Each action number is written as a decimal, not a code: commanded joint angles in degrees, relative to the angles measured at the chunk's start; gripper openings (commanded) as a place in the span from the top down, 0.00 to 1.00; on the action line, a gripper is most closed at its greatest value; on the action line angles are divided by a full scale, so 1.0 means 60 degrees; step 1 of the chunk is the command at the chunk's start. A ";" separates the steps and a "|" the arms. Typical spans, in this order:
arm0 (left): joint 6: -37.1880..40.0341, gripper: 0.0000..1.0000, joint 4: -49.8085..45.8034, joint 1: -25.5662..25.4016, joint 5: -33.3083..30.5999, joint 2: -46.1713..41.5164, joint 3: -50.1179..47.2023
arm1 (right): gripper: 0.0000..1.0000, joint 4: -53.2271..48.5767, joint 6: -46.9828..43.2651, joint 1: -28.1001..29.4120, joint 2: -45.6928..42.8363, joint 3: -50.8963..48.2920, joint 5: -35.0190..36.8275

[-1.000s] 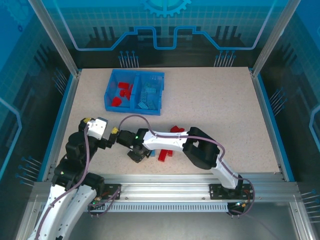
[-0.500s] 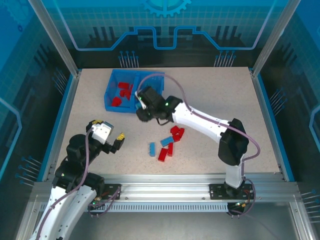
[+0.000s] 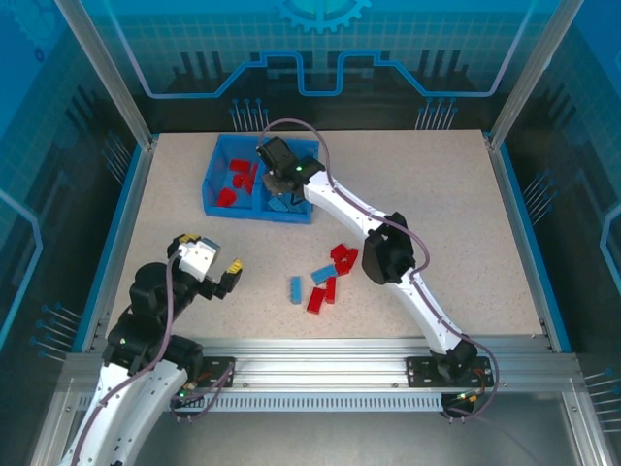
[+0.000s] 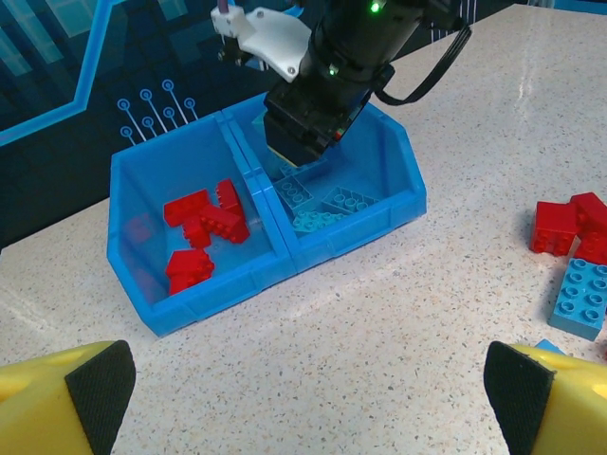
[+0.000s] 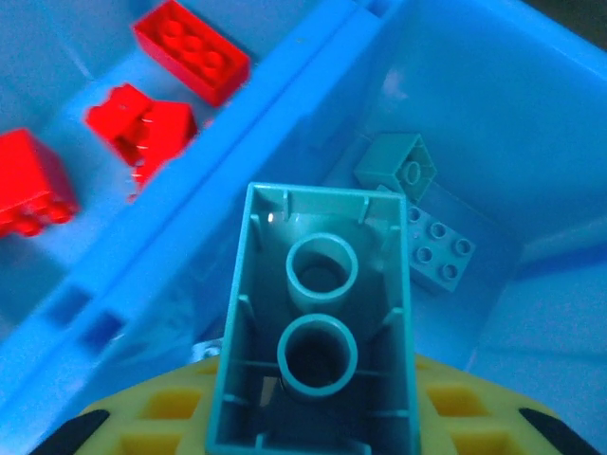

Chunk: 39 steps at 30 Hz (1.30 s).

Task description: Sort the legos into containers by color

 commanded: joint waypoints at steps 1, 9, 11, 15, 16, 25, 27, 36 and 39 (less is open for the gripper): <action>0.0205 0.01 0.0385 0.0003 0.0323 -0.0245 -0.0197 | 0.61 -0.1030 -0.0298 -0.0103 0.0063 0.1008 0.0747; 0.0292 0.01 0.0543 0.0008 0.0423 -0.0233 -0.0322 | 0.41 -0.1066 -0.0581 -0.0181 -0.1336 0.0436 0.0275; 0.0276 0.01 0.0526 0.0010 0.0401 -0.0198 -0.0326 | 0.40 -0.1280 -0.0607 -0.0197 -0.1866 0.0255 0.0041; -0.0172 0.01 0.0302 0.0010 0.0609 0.0562 -0.0017 | 0.39 -0.1466 -0.0437 -0.0205 -0.3938 -0.1452 -0.0834; -0.0516 0.01 0.0085 0.0007 0.0722 0.1044 0.0354 | 0.38 -0.1266 -0.0410 -0.0217 -0.4711 -0.2326 -0.1208; -0.5572 0.03 -0.0488 -0.1767 0.0328 0.6108 0.3403 | 0.12 0.0728 0.1029 -0.1175 -1.1537 -1.0229 -0.3194; -0.6312 0.05 -0.0305 -0.2538 0.0105 0.7127 0.3775 | 0.07 0.0675 0.1505 -0.1649 -1.2674 -1.1473 -0.3212; -0.6512 0.07 -0.0268 -0.4636 -0.1061 1.2283 0.6002 | 0.00 -0.0262 0.2619 -0.3671 -1.5615 -1.4353 -0.3898; -0.5817 0.07 -0.0523 -0.4643 -0.1004 1.3602 0.6868 | 0.00 -0.0441 0.2535 -0.3783 -1.5842 -1.4296 -0.3910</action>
